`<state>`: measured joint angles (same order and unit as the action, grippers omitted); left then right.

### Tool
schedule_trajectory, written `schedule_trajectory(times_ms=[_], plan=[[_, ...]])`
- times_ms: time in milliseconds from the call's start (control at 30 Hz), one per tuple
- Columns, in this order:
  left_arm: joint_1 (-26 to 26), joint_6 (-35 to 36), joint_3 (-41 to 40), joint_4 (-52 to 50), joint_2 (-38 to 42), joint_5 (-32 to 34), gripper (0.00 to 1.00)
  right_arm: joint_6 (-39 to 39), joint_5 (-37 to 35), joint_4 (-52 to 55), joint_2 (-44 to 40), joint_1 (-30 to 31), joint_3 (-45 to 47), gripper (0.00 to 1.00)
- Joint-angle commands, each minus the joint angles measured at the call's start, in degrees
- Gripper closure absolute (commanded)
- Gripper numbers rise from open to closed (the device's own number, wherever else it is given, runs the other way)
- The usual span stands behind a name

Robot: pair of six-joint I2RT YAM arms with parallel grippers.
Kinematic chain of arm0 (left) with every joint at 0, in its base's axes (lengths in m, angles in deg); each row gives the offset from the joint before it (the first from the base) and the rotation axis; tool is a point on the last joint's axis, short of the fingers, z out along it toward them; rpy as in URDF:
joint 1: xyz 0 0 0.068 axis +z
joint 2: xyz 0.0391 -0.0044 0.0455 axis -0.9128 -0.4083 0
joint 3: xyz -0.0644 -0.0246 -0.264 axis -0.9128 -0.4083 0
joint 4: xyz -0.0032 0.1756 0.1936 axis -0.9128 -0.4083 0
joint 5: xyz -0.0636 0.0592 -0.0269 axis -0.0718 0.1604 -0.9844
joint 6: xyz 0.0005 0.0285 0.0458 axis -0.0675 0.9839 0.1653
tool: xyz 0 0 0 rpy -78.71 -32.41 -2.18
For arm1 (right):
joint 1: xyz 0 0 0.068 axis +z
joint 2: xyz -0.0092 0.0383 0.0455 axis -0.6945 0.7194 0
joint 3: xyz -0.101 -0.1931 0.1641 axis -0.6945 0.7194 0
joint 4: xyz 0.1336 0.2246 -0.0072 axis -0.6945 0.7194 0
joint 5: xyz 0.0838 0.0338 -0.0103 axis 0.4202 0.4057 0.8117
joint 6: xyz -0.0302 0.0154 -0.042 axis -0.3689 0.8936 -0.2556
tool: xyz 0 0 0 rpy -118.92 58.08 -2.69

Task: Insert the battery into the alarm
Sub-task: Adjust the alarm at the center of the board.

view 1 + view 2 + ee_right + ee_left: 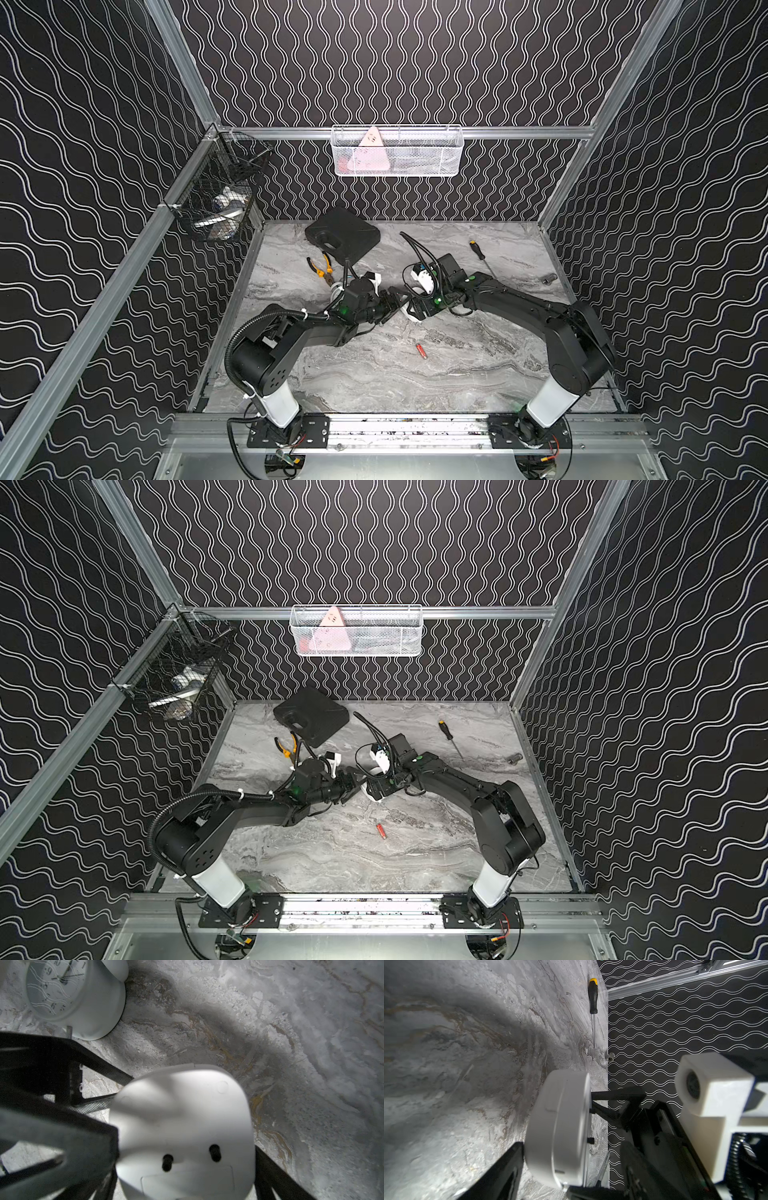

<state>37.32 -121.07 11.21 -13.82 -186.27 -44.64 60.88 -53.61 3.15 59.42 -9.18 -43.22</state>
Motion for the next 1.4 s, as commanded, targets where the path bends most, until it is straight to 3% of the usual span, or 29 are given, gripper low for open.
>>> schedule_trajectory(times_ms=[0, 367, 500, 800, 967, 1367], plan=[[-0.3, 0.4, 1.0, 0.9, 0.3, -0.1, 0.29, 0.2, 1.4, -1.8, -0.5, -0.1, -0.4, 0.15], [-0.5, -0.5, 1.7, 1.6, -1.6, -1.2, 0.39, 0.1, 2.0, -1.8, -0.6, -0.1, -0.7, 0.15], [-0.6, 0.0, 2.0, 1.2, -1.5, -1.3, 0.49, 0.0, 2.0, -1.5, -0.4, -0.1, -0.9, 0.15], [-0.7, 1.5, 2.5, 1.6, -1.5, -2.3, 0.61, 0.6, 1.9, -1.7, -0.9, -0.1, -0.8, 0.12], [-0.6, 6.3, 3.0, -0.2, 0.7, 0.1, 0.66, 1.9, 1.1, -2.9, -2.8, -0.2, 0.4, 0.01], [-0.5, 15.2, 5.5, -0.5, 1.7, 4.7, 0.70, 6.0, 1.3, -4.6, -11.6, -3.5, 5.4, 0.01]])
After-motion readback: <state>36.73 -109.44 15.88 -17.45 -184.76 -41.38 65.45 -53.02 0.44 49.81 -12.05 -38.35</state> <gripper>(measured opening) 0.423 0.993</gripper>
